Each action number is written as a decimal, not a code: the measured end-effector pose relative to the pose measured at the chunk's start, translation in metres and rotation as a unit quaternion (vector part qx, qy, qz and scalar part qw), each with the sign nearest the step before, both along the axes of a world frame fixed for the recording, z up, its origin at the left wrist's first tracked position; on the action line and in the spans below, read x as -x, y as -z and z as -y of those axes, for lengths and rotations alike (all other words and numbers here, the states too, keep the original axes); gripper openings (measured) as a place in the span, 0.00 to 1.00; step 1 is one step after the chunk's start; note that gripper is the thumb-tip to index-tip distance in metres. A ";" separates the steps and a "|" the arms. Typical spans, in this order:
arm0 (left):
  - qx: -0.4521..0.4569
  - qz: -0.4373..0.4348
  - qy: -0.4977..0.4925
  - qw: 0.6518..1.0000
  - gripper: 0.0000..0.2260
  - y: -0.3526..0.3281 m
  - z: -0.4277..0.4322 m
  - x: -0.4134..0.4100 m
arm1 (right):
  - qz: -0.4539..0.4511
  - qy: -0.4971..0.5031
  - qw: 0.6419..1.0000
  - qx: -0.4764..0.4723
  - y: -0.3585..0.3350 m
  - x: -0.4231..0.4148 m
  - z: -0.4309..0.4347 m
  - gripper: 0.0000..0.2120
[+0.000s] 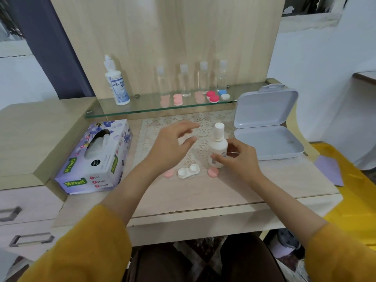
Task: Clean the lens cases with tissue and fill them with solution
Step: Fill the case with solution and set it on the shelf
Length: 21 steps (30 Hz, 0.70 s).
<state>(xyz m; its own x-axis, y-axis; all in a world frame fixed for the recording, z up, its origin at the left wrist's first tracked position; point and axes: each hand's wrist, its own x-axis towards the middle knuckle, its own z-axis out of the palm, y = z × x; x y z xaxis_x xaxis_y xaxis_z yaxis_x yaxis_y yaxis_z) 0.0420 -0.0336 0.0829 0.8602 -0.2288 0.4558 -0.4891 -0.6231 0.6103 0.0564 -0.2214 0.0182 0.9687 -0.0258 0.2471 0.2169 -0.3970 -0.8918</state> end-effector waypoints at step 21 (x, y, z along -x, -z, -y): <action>-0.019 -0.079 0.104 0.991 0.14 -0.020 0.042 -0.033 | -0.006 -0.018 0.996 -0.084 0.003 0.004 -0.003 0.16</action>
